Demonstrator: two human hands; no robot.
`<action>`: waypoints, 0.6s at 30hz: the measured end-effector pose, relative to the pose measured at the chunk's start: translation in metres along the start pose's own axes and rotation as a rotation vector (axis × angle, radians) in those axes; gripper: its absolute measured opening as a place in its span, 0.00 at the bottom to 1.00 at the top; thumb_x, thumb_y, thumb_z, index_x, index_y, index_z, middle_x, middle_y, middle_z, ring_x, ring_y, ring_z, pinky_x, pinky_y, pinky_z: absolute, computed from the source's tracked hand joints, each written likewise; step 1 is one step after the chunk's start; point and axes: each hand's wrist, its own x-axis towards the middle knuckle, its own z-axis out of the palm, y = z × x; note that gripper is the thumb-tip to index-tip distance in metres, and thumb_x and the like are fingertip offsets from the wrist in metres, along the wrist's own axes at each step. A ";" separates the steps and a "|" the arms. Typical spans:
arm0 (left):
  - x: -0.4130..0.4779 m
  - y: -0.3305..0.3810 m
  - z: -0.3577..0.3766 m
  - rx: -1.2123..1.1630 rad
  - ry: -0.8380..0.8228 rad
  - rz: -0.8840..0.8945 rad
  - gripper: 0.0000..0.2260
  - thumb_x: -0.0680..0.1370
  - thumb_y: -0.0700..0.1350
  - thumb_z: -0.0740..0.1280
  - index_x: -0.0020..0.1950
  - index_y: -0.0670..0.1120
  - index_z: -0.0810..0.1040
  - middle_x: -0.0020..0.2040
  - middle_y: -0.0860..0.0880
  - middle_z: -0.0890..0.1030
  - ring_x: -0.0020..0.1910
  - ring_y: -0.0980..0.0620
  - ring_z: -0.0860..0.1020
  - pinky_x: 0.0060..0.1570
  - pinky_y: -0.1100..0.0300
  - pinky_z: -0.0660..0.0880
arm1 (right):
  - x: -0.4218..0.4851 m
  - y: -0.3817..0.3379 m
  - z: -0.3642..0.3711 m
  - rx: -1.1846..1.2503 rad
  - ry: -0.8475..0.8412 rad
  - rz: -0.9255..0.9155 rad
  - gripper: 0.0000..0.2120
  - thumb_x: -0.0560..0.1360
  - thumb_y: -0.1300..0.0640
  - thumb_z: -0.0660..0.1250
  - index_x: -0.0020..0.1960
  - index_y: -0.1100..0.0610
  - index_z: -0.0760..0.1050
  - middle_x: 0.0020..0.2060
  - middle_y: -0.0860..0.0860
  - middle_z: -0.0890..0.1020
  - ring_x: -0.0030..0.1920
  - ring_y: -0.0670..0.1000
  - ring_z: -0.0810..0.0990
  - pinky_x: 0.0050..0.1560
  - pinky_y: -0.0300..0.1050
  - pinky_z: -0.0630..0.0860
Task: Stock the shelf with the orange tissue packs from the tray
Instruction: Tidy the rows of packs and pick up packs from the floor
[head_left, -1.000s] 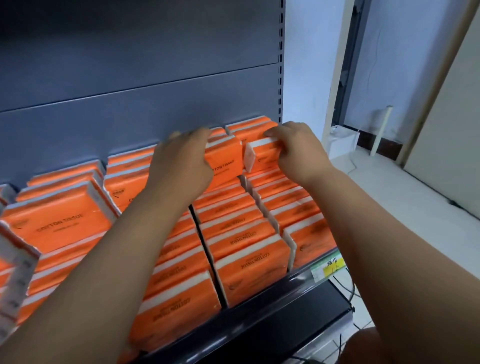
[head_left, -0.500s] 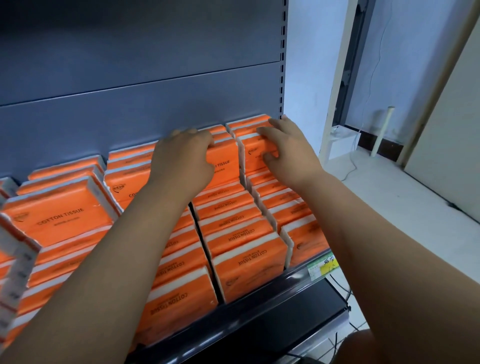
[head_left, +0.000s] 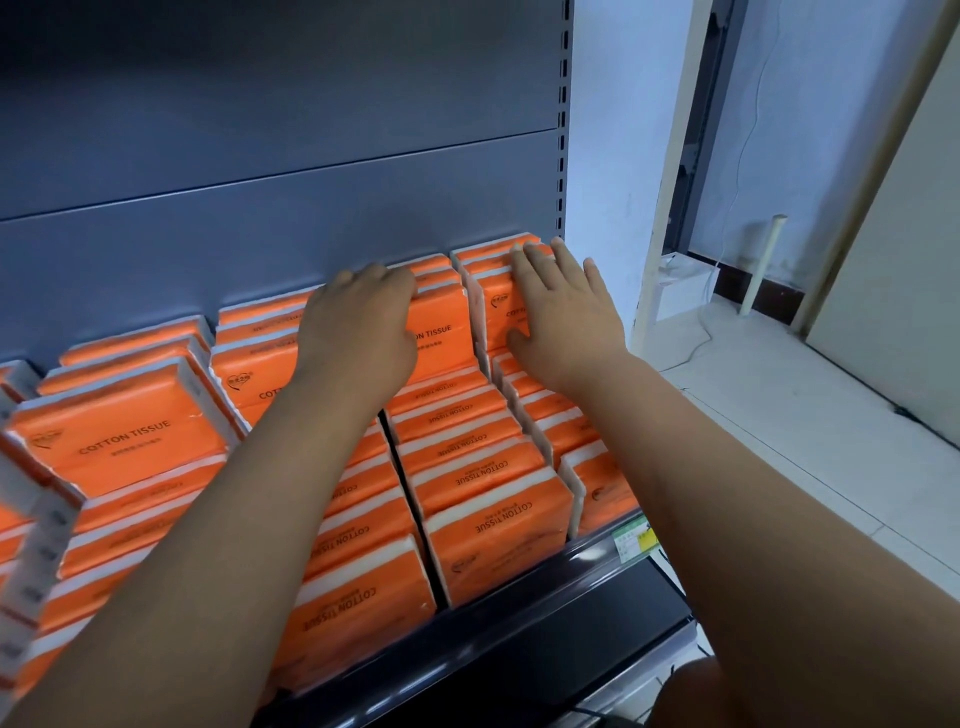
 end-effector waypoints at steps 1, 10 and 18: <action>0.000 0.001 0.000 0.003 -0.003 -0.003 0.15 0.74 0.37 0.70 0.60 0.45 0.79 0.58 0.45 0.81 0.57 0.39 0.76 0.51 0.48 0.75 | -0.001 -0.002 0.001 -0.013 -0.004 0.007 0.38 0.81 0.46 0.62 0.85 0.52 0.47 0.84 0.51 0.52 0.84 0.56 0.44 0.82 0.59 0.43; -0.002 0.005 0.001 0.022 -0.040 -0.015 0.15 0.76 0.38 0.70 0.62 0.43 0.78 0.58 0.44 0.80 0.57 0.38 0.76 0.53 0.46 0.75 | -0.002 -0.005 -0.004 -0.139 -0.042 0.018 0.38 0.83 0.42 0.58 0.85 0.53 0.42 0.84 0.52 0.48 0.84 0.57 0.42 0.82 0.61 0.43; -0.011 0.039 -0.017 0.032 0.021 -0.002 0.15 0.81 0.52 0.65 0.63 0.45 0.77 0.61 0.46 0.81 0.64 0.39 0.76 0.75 0.38 0.62 | -0.032 -0.022 -0.036 -0.031 0.044 0.026 0.34 0.85 0.41 0.50 0.85 0.56 0.46 0.84 0.53 0.51 0.84 0.55 0.45 0.82 0.56 0.44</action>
